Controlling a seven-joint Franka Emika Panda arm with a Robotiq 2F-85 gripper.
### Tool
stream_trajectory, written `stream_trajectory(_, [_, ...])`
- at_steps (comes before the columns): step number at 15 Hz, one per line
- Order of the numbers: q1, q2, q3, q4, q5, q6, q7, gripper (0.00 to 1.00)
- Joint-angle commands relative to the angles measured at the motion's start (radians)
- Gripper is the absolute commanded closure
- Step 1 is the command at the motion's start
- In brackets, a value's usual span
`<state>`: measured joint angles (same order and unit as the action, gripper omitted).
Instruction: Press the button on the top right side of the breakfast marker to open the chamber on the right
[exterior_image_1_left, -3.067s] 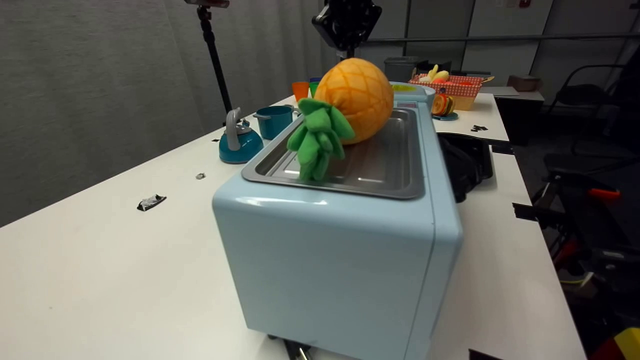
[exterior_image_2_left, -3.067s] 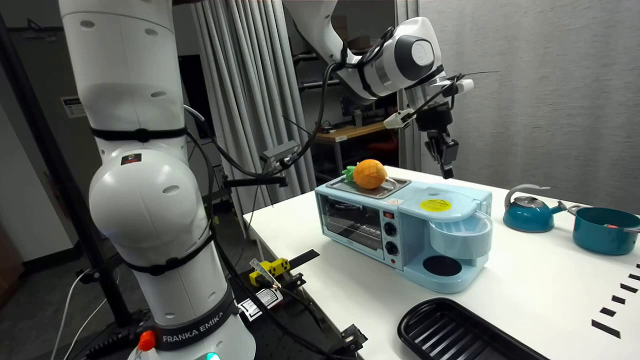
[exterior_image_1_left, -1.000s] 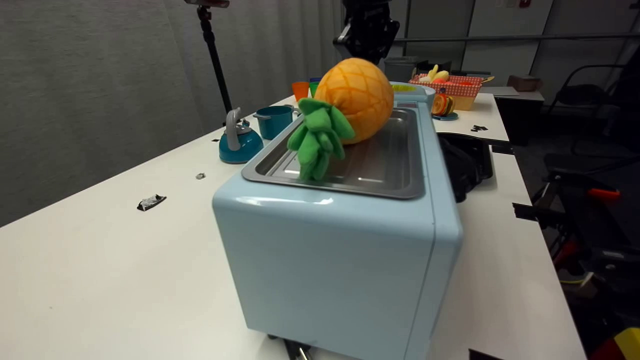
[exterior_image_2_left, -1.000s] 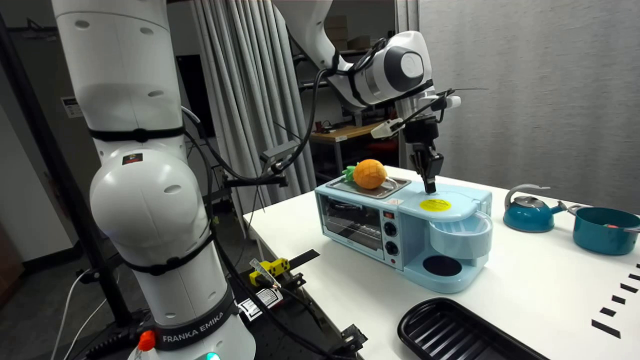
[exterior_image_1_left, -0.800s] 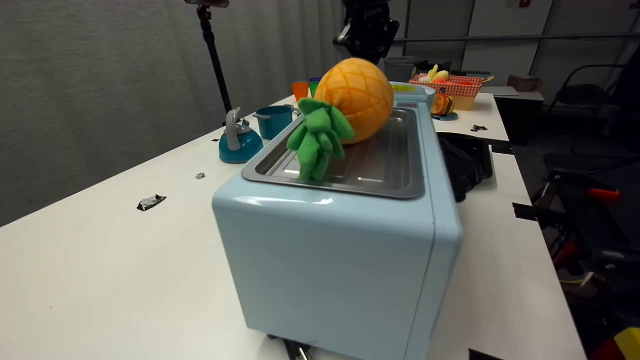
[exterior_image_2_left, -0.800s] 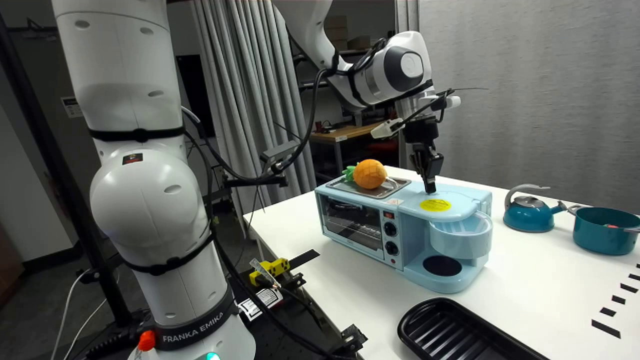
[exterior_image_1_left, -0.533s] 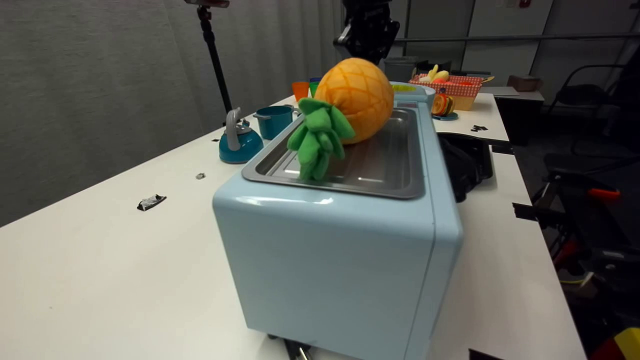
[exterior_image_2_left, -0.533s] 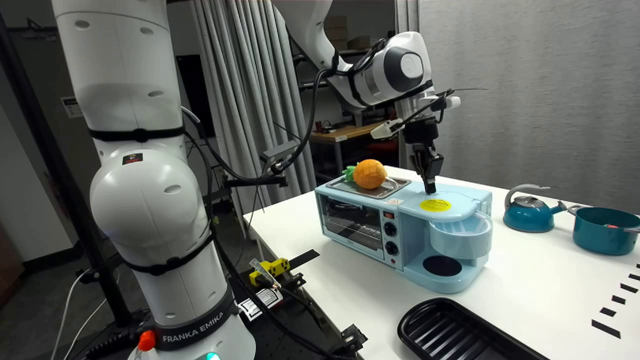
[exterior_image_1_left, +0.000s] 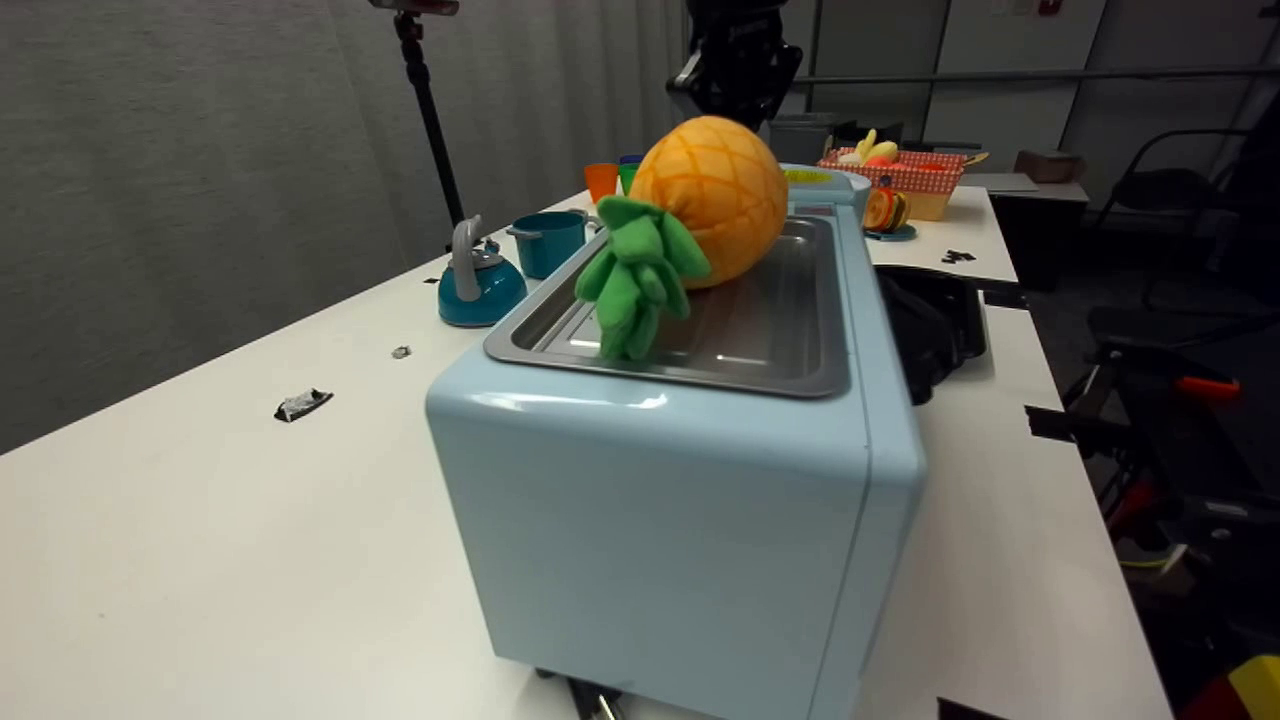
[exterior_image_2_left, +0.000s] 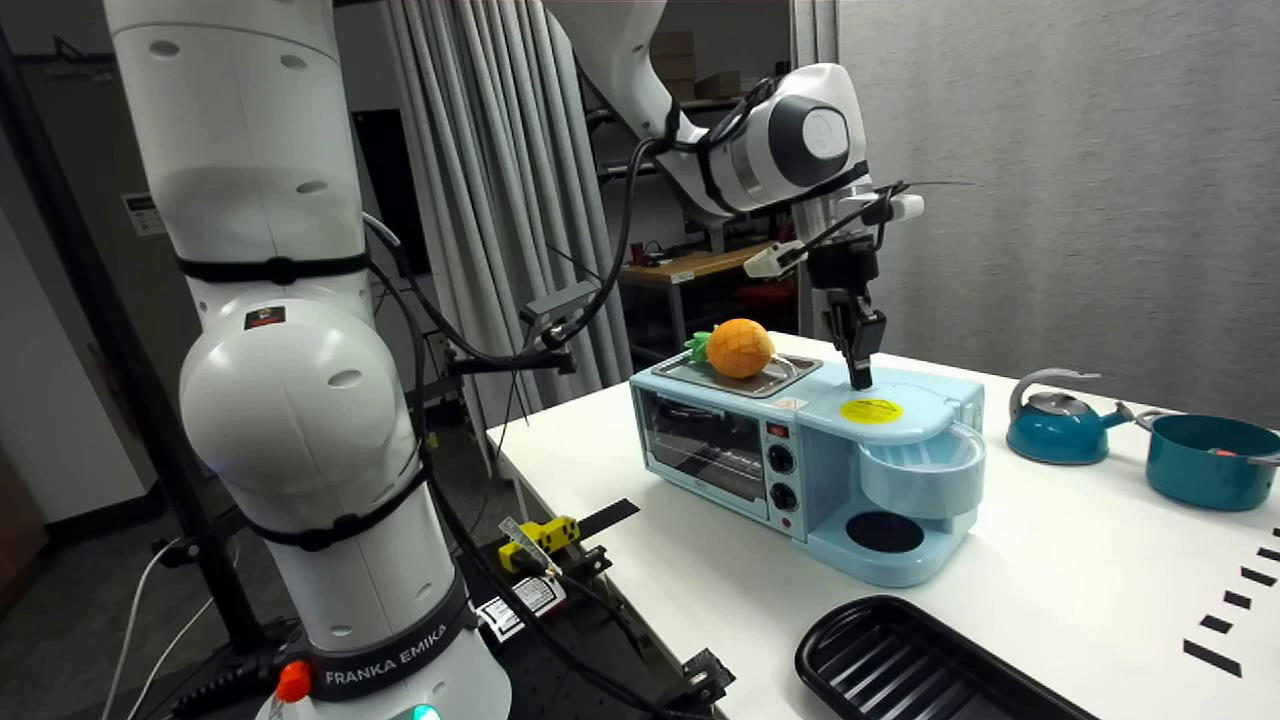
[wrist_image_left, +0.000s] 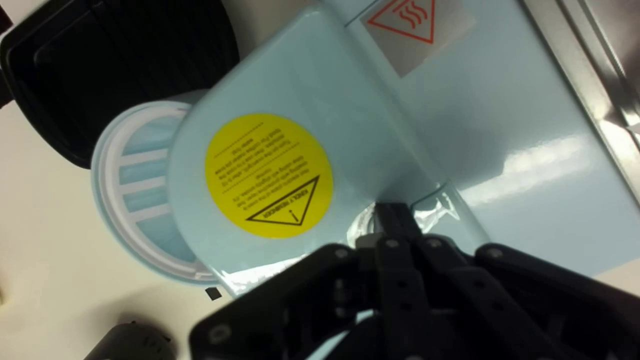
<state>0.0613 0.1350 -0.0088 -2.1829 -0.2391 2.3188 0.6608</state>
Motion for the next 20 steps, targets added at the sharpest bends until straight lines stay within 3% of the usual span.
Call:
stream_trajectory(1, [-0.016,0.087,-0.021,-0.052,0.026,0.062,0.013,1.0])
stream_trajectory(11, [-0.011,0.091,-0.02,-0.044,0.026,0.063,0.031,1.0])
stream_trajectory(20, [-0.003,-0.008,-0.001,0.04,0.059,-0.041,-0.052,1.0])
